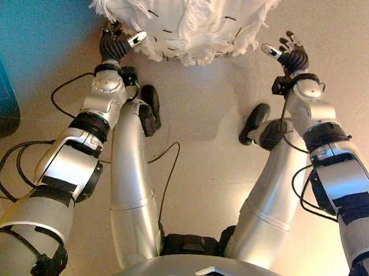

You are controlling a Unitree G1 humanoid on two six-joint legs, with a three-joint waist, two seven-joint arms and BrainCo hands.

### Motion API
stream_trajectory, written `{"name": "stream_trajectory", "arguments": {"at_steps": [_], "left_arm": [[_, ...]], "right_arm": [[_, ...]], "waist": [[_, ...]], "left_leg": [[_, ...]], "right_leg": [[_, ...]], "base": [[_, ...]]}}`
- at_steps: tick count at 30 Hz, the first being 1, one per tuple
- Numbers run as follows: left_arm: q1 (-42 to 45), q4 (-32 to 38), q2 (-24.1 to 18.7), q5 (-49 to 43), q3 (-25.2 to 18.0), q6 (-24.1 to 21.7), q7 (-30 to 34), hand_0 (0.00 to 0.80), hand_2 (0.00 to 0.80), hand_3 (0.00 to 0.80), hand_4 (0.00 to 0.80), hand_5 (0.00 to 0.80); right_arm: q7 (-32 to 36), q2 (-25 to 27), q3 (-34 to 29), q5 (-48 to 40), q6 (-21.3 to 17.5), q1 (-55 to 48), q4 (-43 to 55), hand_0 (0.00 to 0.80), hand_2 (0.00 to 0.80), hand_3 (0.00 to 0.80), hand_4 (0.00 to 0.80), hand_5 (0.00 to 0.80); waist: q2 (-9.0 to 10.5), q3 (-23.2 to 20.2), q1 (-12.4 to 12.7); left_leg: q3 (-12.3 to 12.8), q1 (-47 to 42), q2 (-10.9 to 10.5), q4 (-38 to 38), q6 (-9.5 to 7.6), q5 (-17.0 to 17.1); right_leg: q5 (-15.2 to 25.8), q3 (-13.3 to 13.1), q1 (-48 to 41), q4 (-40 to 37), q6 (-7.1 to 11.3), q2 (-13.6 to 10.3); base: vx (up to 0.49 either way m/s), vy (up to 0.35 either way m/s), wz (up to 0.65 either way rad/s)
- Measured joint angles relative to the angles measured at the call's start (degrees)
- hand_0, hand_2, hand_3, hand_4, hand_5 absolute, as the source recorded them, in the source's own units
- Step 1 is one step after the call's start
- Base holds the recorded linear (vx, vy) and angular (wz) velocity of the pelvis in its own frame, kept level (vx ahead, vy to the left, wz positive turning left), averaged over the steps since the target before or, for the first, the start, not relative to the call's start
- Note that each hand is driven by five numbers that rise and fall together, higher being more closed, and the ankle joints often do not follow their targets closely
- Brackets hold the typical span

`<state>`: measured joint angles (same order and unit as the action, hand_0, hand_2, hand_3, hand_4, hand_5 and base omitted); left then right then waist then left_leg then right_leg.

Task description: Pick up the cushion and take it to the sofa

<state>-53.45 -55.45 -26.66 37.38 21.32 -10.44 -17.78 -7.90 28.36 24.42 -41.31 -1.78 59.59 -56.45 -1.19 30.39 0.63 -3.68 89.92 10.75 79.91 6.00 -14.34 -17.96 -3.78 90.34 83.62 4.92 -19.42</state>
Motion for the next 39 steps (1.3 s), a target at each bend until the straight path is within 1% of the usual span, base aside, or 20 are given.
{"name": "stream_trajectory", "arguments": {"at_steps": [2, 4, 7, 8, 12, 16, 18, 21, 24, 27, 30, 32, 37, 39], "left_arm": [[0.1, -0.1, -0.2, 0.0, 0.1, 0.0, 0.5, 0.0, 0.0, 0.0, 0.0, 0.0], [-0.2, 0.1, -1.3, 0.1, 0.7, 0.0, 0.8, 0.0, 0.0, 0.0, 0.0, 0.0], [-1.0, 0.2, -2.0, 2.3, 1.1, 0.3, 0.9, 0.0, 0.0, 0.0, 0.0, 0.0], [-1.3, 0.2, -2.0, 2.4, 1.1, 0.7, 0.9, 0.0, 0.0, 0.0, 0.0, 0.0], [-3.2, 0.0, -2.1, 5.2, 1.2, 3.2, 0.3, 0.0, 0.0, 0.0, 0.0, 0.0], [-5.4, -2.5, -2.0, 9.4, 1.1, 6.2, -1.7, 0.0, 0.0, 0.0, 0.0, 0.0], [-5.3, -2.6, -2.0, 9.6, 1.2, 6.6, -2.0, 0.0, 0.0, 0.0, 0.0, 0.0], [-5.3, -2.6, -2.0, 9.5, 1.3, 6.7, -1.9, 0.0, 0.0, 0.0, 0.0, 0.0], [-5.4, -2.5, -2.0, 9.5, 2.7, 6.7, -1.7, 0.0, 0.0, 0.0, 0.0, 0.0], [-6.1, -2.3, -2.0, 9.3, 5.1, 6.8, -0.4, 0.0, 0.0, 0.0, 0.0, 0.0], [-7.4, -2.0, -1.9, 8.5, 7.3, 7.5, 0.8, 0.0, 0.0, 0.0, 0.0, 0.0], [-8.0, -1.9, -1.8, 8.4, 8.0, 8.0, 1.7, 0.0, 0.0, 0.0, 0.0, 0.0], [-9.4, -1.9, -1.1, 8.4, 11.4, 8.7, 3.5, 0.0, 0.0, 0.0, 0.0, 0.0], [-9.4, -1.9, -0.7, 8.4, 11.5, 8.7, 3.9, 0.0, 0.0, 0.0, 0.0, 0.0]], "right_arm": [[0.6, 0.3, 0.0, -0.4, 0.4, 0.2, 0.1, 0.0, 0.0, 0.0, 0.0, 0.0], [1.9, 1.0, 0.3, -0.8, 1.0, 1.0, 0.1, 0.0, 0.0, 0.0, 0.0, 0.0], [3.0, 2.5, 1.0, -1.1, 1.9, 1.9, 0.1, 0.0, 0.0, 0.0, 0.0, 0.0], [3.4, 2.9, 1.0, -1.2, 2.4, 2.0, 0.1, 0.0, 0.0, 0.0, 0.0, 0.0], [5.0, 2.9, 1.3, -2.1, 4.2, 3.5, -0.6, 0.0, 0.0, 0.0, 0.0, 0.0], [6.0, 2.4, 2.6, -2.1, 4.7, 6.5, -2.6, 0.0, 0.0, 0.0, 0.0, 0.0], [6.2, 2.4, 3.3, -2.1, 4.8, 6.8, -2.6, 0.0, 0.0, 0.0, 0.0, 0.0], [6.5, 2.3, 3.9, -2.1, 6.0, 6.8, -2.5, 0.0, 0.0, 0.0, 0.0, 0.0], [6.9, 2.1, 4.9, -2.1, 7.1, 6.8, -2.5, 0.0, 0.0, 0.0, 0.0, 0.0], [7.5, 1.8, 5.7, -2.2, 8.0, 6.8, -2.5, 0.0, 0.0, 0.0, 0.0, 0.0], [7.9, 1.1, 6.1, -2.3, 8.9, 7.2, -2.7, 0.0, 0.0, 0.0, 0.0, 0.0], [7.9, 0.3, 6.8, -3.0, 9.0, 7.8, -3.4, 0.0, 0.0, 0.0, 0.0, 0.0], [7.6, -0.8, 7.9, -3.8, 10.1, 8.4, -3.7, 0.0, 0.0, 0.0, 0.0, 0.0], [7.4, -0.9, 8.0, -3.9, 10.6, 8.4, -3.8, 0.0, 0.0, 0.0, 0.0, 0.0]], "waist": [[0.0, 0.0, 0.1], [0.01, 0.0, 0.1], [0.01, 0.0, 0.0], [0.01, 0.0, 0.0], [0.02, 0.0, 0.2], [0.05, 0.0, 0.0], [0.06, 0.0, 0.1], [0.06, 0.0, 0.1], [0.07, 0.0, 0.1], [0.08, 0.0, 0.1], [0.08, 0.0, 0.1], [0.09, 0.0, 0.1], [0.09, 0.0, -0.1], [0.09, 0.0, -0.1]], "left_leg": [[-0.1, 0.2, 0.1, 1.0, -0.14, -0.4], [-0.4, 1.0, 0.3, 2.3, -0.2, -0.7], [-0.4, 2.0, 0.4, 4.2, -0.28, -1.0], [-0.4, 2.2, 0.4, 4.7, -0.29, -1.0], [-0.4, 2.1, 1.1, 6.0, -0.41, -1.1], [-0.4, 2.0, 1.6, 6.4, -0.75, -0.9], [-0.3, 1.9, 1.6, 6.4, -0.85, -0.8], [-0.3, 1.9, 1.8, 7.1, -0.88, -0.8], [-0.3, 1.9, 1.9, 7.8, -0.8, -0.8], [-0.2, 1.9, 2.1, 8.9, -0.82, -0.8], [-0.1, 1.9, 2.2, 9.0, -1.32, -0.5], [0.0, 1.8, 2.5, 9.1, -1.54, -0.4], [0.1, 1.7, 2.9, 10.4, -1.6, -0.4], [0.0, 1.7, 3.0, 11.0, -1.58, -0.4]], "right_leg": [[-0.6, -0.1, 0.1, 1.1, -0.08, -0.1], [-1.1, -0.3, 0.6, 2.4, -0.32, -0.2], [-1.8, -0.7, 1.7, 4.6, -0.41, -0.7], [-2.1, -0.9, 1.9, 5.4, -0.2, -0.8], [-2.8, -1.5, 2.0, 7.3, -0.33, -1.0], [-3.2, -1.5, 2.1, 8.5, -0.65, -1.4], [-3.7, -1.5, 2.1, 9.1, -0.86, -1.8], [-4.5, -1.6, 2.0, 10.2, -1.17, -2.3], [-4.9, -1.8, 2.0, 11.2, -1.48, -2.5], [-5.3, -2.2, 2.0, 12.6, -1.44, -2.8], [-5.3, -2.5, 2.1, 13.2, -1.37, -2.9], [-5.5, -2.6, 2.1, 13.6, -1.41, -3.0], [-6.5, -3.0, 2.1, 15.7, -1.5, -3.3], [-7.0, -3.2, 2.1, 16.6, -1.63, -3.7]], "base": [[0.061, -0.01, 0.04], [0.059, -0.018, 0.03], [0.054, -0.028, 0.08], [0.051, -0.029, 0.12], [0.046, -0.036, 0.05], [0.031, -0.034, 0.05], [0.03, -0.015, 0.1], [0.032, 0.018, 0.1], [0.024, 0.011, 0.06], [0.018, 0.008, 0.06], [0.015, 0.007, 0.07], [0.016, 0.011, 0.05], [0.015, 0.007, 0.05], [0.018, 0.011, 0.09]]}}
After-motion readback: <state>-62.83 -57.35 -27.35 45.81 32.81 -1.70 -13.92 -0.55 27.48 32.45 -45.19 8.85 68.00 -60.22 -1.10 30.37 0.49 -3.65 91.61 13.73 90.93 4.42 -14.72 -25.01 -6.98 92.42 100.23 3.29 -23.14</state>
